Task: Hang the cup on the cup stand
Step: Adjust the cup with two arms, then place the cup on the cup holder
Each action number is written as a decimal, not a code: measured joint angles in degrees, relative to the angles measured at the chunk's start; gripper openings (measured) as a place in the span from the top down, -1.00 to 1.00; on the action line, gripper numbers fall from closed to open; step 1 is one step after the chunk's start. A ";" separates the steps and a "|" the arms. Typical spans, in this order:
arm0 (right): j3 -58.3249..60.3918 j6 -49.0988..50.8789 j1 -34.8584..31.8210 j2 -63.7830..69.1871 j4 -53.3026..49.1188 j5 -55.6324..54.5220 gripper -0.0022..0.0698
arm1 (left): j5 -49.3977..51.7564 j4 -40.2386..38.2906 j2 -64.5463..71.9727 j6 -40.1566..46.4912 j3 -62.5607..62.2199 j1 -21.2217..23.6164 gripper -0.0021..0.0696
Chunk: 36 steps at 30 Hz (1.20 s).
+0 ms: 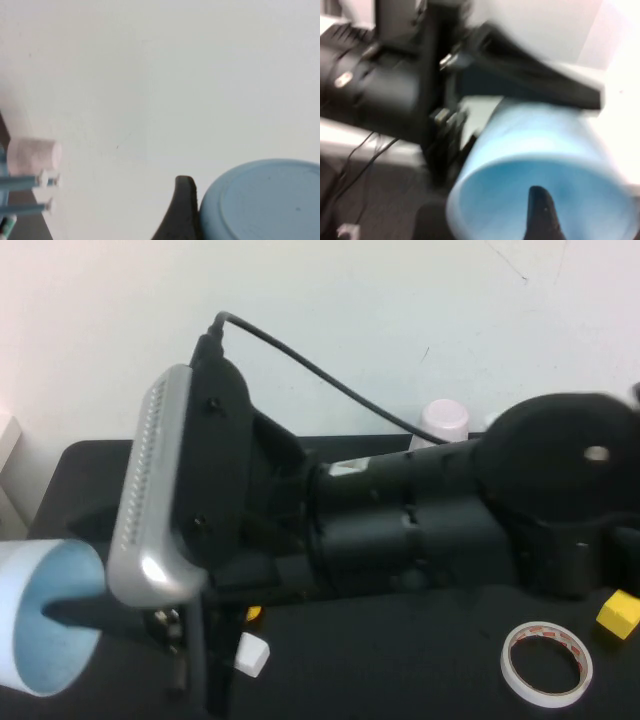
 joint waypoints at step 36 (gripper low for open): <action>29.96 100.91 0.00 -42.07 -103.83 36.55 0.93 | 12.79 0.38 18.09 105.89 -11.45 0.00 -0.62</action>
